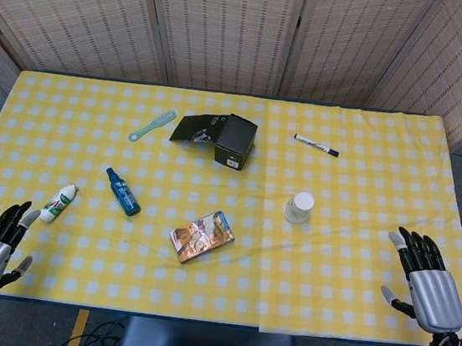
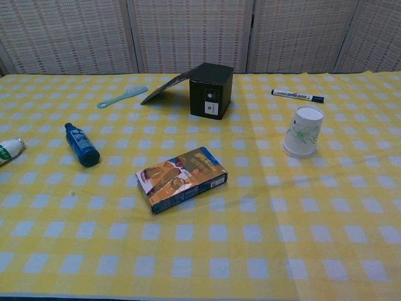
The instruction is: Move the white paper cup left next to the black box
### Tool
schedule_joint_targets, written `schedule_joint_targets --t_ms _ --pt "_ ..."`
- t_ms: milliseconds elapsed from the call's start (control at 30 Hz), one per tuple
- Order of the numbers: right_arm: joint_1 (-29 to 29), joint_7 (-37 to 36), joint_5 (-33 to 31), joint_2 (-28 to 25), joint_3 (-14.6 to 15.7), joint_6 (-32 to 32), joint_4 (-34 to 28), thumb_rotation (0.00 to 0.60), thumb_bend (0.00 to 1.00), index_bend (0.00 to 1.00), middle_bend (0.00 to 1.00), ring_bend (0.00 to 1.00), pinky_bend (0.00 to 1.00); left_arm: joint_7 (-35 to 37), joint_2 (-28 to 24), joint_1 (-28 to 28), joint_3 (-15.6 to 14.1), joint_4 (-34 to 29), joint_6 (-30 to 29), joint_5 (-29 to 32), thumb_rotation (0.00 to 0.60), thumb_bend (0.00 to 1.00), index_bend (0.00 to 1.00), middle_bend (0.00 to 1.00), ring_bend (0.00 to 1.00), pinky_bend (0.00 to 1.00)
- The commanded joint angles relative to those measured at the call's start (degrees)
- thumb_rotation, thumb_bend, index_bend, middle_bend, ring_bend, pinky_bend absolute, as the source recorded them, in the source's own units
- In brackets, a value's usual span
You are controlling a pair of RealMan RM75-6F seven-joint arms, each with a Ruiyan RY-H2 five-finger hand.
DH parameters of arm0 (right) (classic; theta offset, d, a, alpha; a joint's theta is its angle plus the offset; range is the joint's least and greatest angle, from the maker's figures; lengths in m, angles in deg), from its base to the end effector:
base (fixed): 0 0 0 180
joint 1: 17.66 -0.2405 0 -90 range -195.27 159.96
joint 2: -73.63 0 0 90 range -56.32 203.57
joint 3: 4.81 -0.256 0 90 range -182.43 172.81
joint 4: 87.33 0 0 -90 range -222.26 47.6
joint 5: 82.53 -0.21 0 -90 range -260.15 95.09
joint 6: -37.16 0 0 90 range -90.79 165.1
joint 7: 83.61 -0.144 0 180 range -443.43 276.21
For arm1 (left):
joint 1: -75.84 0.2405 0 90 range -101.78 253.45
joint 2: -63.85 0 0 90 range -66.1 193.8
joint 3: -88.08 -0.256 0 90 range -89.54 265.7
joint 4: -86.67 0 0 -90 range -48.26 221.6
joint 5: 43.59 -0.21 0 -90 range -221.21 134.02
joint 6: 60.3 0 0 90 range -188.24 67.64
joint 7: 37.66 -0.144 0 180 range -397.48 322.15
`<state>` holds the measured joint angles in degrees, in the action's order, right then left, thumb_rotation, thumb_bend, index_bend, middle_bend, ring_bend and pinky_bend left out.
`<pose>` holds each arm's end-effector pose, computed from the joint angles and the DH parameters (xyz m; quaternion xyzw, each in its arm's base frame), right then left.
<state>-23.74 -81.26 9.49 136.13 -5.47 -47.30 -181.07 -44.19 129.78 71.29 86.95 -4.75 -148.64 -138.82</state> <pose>-0.2947 -0.1780 0.1532 0.6471 -0.3570 0.3853 0.5526 -0.2932 0.1629 0.1397 -0.6585 -0.3259 -0.3853 0.5583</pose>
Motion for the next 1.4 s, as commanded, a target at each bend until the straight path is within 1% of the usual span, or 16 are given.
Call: schedule_joint_targets --t_ms 33,167,333,400,500,567,600,667,800,867,933,1000,1133,1300,1400 --pt "-0.02 0.15 -0.18 0.06 -0.22 -0.09 0.18 0.600 0.21 0.00 0.00 0.00 0.00 -0.02 0.13 -0.17 0.19 0.02 0.33 0.46 0.600 0.34 0.00 0.00 0.00 0.24" --pt "-0.21 -0.25 -0.86 -0.12 -0.70 0.16 0.27 0.600 0.21 0.00 0.00 0.00 0.00 0.33 0.03 -0.32 0.63 0.12 0.68 1.46 0.600 0.34 0.00 0.00 0.00 0.24" --pt "-1.64 -1.68 0.02 -1.29 -1.34 1.14 -1.22 0.600 0.21 0.00 0.00 0.00 0.00 1.28 -0.55 0.36 0.50 -0.16 -0.97 0.86 0.600 0.34 0.00 0.00 0.00 0.24" --pt "-3.67 -1.70 -0.24 -2.79 -2.16 3.82 -3.12 0.600 0.21 0.00 0.00 0.00 0.00 2.05 -0.96 0.54 0.48 -0.59 -1.32 0.85 0.600 0.34 0.00 0.00 0.00 0.24" --pt "-7.44 -0.61 -2.77 -5.68 -4.06 9.62 -7.18 0.600 0.21 0.00 0.00 0.00 0.00 3.16 -1.37 0.55 0.73 -0.85 -1.98 0.58 0.600 0.34 0.00 0.00 0.00 0.24" --pt "-11.03 0.71 -6.81 -7.73 -6.22 15.37 -10.19 0.600 0.21 0.00 0.00 0.00 0.00 3.55 -1.44 0.60 0.79 -0.71 -2.55 0.10 0.600 0.34 0.00 0.00 0.00 0.24" --pt "-13.34 1.42 -9.82 -8.66 -7.58 19.09 -11.55 0.600 0.21 0.00 0.00 0.00 0.00 3.85 -1.46 0.60 0.65 -0.55 -2.63 -0.22 0.600 0.34 0.00 0.00 0.00 0.24" --pt "-17.06 2.64 -14.87 -9.58 -9.59 24.88 -12.77 0.600 0.21 0.01 0.00 0.00 0.00 4.37 -1.70 0.64 0.24 -0.49 -2.09 -0.11 0.600 0.34 0.00 0.00 0.00 0.24" --pt "-25.97 5.62 -26.94 -8.89 -13.23 36.75 -11.77 0.600 0.22 0.08 0.00 0.00 0.00 4.48 -2.21 0.96 0.34 -0.75 -2.13 0.71 0.600 0.34 0.00 0.00 0.00 0.24" --pt "-29.40 7.09 -31.73 -7.84 -13.87 40.58 -10.55 0.600 0.22 0.09 0.00 0.00 0.00 4.90 -2.40 1.23 0.33 -0.79 -2.43 0.90 0.600 0.34 0.00 0.00 0.00 0.24" --pt "-33.06 9.29 -36.76 -6.23 -13.99 43.59 -8.77 0.600 0.23 0.10 0.00 0.00 0.00 5.54 -2.69 1.55 0.44 -0.77 -2.89 1.24 0.600 0.34 0.00 0.00 0.00 0.24" --pt "-36.27 11.51 -41.37 -4.35 -13.70 45.06 -7.01 0.600 0.23 0.11 0.00 0.00 0.00 5.89 -2.88 1.86 0.67 -0.76 -3.53 1.47 0.600 0.34 0.00 0.00 0.00 0.24" --pt "-40.68 14.69 -47.83 -1.41 -12.71 45.39 -4.89 0.600 0.23 0.11 0.00 0.00 0.00 6.33 -3.01 2.06 0.76 -0.66 -3.91 1.46 0.600 0.34 0.00 0.00 0.00 0.24" --pt "-44.59 16.25 -53.94 0.66 -11.06 46.57 -2.95 0.600 0.23 0.11 0.00 0.00 0.00 6.82 -3.16 1.95 0.96 -0.59 -3.60 1.75 0.600 0.34 0.00 0.00 0.00 0.24" --pt "-46.22 17.14 -55.98 1.71 -9.54 47.05 -1.63 0.600 0.24 0.11 0.00 0.00 0.00 6.79 -3.16 1.95 1.01 -0.58 -3.63 1.69 0.600 0.34 0.00 0.00 0.00 0.24"
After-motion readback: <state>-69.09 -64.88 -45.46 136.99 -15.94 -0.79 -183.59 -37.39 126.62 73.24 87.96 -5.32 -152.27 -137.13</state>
